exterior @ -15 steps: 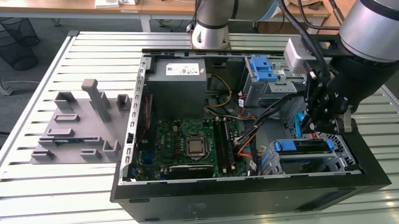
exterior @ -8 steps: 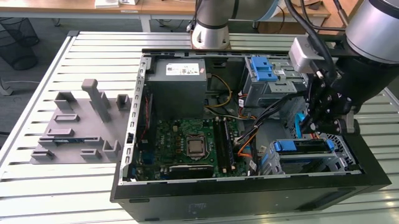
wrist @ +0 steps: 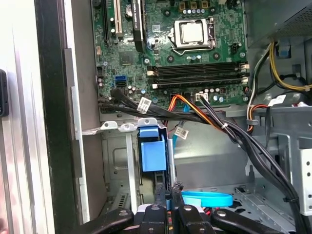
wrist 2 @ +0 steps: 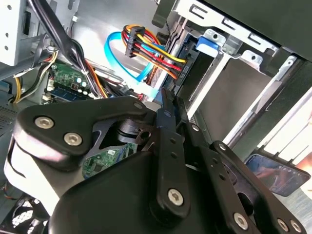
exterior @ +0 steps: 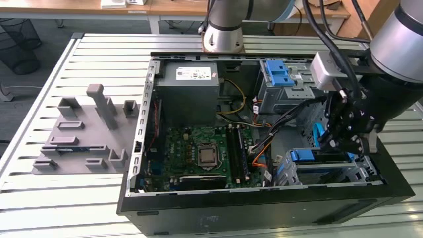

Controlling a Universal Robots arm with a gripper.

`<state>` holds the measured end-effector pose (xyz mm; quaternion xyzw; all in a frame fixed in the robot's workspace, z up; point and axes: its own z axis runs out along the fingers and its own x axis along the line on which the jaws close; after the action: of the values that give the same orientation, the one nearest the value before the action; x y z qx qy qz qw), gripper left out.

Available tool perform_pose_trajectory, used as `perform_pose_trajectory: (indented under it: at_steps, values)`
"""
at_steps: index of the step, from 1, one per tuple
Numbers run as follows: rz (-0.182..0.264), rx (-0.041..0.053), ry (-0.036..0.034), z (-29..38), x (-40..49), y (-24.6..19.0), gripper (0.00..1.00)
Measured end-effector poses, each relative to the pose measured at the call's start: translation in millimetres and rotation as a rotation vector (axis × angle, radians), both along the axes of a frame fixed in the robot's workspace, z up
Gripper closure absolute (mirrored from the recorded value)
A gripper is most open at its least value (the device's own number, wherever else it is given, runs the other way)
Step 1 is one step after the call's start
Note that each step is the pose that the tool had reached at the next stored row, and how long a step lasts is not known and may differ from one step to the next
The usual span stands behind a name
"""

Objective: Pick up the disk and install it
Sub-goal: 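Insert the second disk wire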

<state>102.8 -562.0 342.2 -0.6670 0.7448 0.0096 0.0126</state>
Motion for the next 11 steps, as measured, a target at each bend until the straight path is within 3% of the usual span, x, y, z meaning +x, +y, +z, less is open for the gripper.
perform_pose_trajectory:
  at_steps: [11]
  values:
    - [0.000,0.0024,0.0013,-5.0,1.2,-1.8,0.84]
